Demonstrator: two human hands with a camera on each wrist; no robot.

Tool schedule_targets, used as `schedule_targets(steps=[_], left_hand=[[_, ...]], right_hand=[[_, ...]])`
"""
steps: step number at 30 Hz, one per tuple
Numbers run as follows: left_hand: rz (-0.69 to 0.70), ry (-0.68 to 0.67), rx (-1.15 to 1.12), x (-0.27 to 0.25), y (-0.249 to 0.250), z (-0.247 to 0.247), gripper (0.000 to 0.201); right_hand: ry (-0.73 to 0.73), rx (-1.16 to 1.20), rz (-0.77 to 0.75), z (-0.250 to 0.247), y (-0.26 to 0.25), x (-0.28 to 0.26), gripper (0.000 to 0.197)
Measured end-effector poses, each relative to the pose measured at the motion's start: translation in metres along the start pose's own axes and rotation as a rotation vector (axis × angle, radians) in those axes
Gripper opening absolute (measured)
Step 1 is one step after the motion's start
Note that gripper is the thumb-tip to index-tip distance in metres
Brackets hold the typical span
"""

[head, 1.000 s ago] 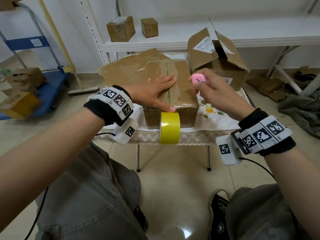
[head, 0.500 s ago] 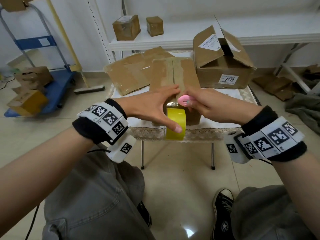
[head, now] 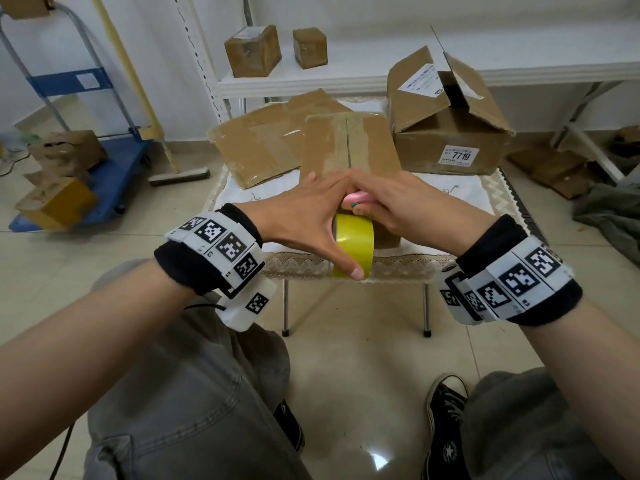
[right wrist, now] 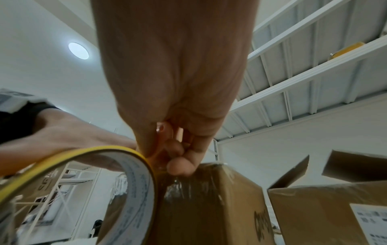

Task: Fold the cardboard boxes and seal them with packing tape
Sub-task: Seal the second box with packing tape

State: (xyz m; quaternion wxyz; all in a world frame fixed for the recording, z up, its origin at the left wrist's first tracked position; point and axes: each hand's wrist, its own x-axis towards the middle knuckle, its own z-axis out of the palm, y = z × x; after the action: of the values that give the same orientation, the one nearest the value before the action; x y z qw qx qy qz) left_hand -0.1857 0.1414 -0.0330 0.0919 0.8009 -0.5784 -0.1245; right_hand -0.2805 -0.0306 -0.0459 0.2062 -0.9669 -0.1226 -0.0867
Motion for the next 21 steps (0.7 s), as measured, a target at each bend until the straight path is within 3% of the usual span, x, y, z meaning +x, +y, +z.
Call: schedule_targets(steps=[11,21], left_hand=[[0.021,0.067,-0.067,0.0015,-0.0033,0.0034,0.108],[-0.013,0.068,-0.06,0.0035,-0.006,0.0056,0.115]], right_hand=[[0.077,0.033,-0.017,0.0015,-0.0025,-0.001,0.03],[0.099,-0.003,0.021,-0.0045,-0.0081,0.0017,0.027]])
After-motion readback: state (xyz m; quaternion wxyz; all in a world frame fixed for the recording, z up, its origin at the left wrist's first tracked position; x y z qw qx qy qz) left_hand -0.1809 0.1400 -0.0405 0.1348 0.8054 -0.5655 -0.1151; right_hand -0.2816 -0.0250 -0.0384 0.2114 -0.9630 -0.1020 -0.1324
